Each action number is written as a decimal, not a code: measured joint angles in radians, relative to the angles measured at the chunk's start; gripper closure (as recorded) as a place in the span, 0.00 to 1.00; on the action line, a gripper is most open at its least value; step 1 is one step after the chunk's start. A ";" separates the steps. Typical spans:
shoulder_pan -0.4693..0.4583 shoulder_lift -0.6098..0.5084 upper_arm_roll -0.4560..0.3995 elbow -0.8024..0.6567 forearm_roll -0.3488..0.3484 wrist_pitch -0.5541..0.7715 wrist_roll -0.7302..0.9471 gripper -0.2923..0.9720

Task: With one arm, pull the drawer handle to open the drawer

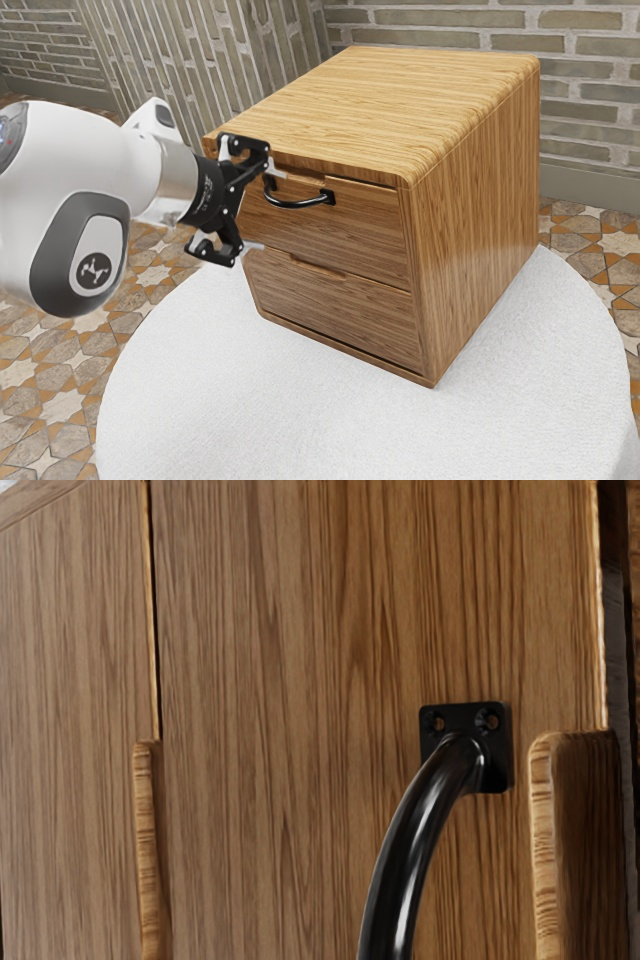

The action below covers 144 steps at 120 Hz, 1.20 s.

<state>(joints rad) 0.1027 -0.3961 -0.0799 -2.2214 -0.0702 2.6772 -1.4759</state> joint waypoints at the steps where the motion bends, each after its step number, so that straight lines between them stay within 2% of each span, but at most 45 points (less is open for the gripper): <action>1: 0.000 0.000 0.000 0.000 0.000 0.001 -0.001 0.24; 24: 0.001 0.023 0.000 0.006 0.002 0.025 -0.012 0.25; 51: 0.000 0.037 0.000 0.006 0.003 0.052 -0.016 0.45; 72: 0.000 0.039 -0.001 0.006 0.003 0.067 -0.015 0.68; 86: 0.000 0.039 -0.001 0.006 0.003 0.079 -0.013 0.76; 107: 0.003 0.022 -0.003 -0.002 0.001 0.086 -0.011 0.82; 144: -0.003 -0.023 -0.004 -0.070 0.002 0.104 -0.009 0.84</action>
<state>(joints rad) 0.1000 -0.4188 -0.0842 -2.2912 -0.0681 2.7808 -1.4853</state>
